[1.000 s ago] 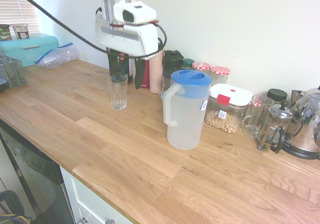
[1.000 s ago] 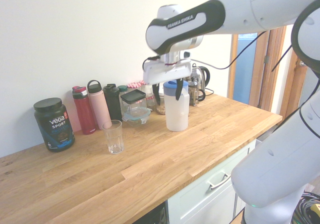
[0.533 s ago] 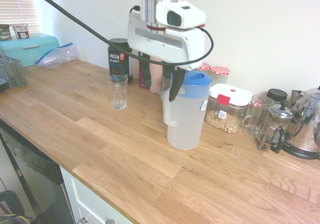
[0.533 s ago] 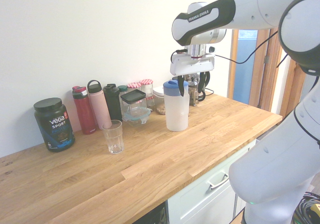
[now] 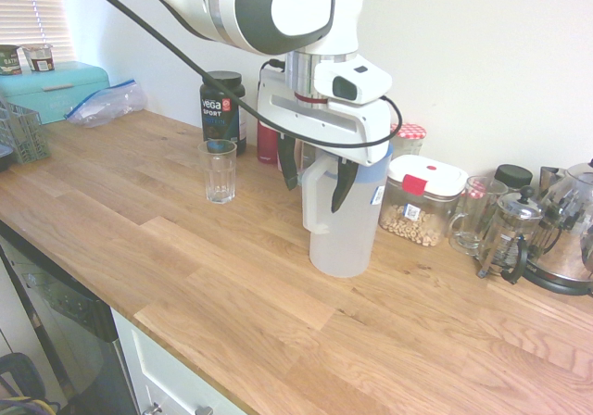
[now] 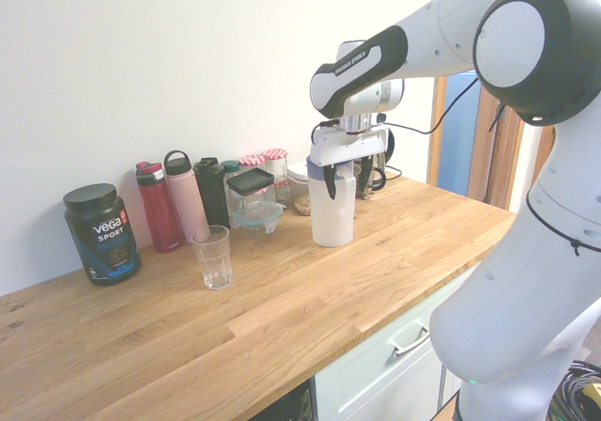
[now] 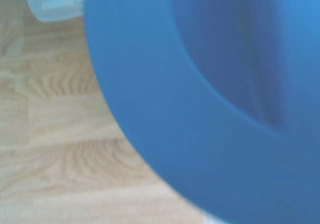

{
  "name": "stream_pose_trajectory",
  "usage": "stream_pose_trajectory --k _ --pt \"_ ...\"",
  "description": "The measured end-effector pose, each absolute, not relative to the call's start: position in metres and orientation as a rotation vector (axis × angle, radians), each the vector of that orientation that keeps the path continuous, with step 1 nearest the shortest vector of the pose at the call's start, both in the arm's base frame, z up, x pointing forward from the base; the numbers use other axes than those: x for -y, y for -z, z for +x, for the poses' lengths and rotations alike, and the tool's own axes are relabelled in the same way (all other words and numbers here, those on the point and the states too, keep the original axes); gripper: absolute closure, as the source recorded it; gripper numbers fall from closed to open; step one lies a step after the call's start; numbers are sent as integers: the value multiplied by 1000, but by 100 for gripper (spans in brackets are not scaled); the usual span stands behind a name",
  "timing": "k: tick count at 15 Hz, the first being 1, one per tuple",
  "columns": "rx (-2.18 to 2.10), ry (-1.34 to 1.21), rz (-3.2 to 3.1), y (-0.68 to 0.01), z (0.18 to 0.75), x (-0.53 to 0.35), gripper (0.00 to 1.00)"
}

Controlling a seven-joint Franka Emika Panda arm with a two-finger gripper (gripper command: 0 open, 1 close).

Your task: Pour me some water

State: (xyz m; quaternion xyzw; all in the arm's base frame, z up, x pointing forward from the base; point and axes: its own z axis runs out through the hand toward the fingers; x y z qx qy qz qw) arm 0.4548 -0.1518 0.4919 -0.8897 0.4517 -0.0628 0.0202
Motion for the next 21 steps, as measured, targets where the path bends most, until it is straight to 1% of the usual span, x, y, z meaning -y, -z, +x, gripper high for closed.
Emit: stream_pose_trajectory --k 21 --pt "-1360 239 -2792 -487 467 140 100"
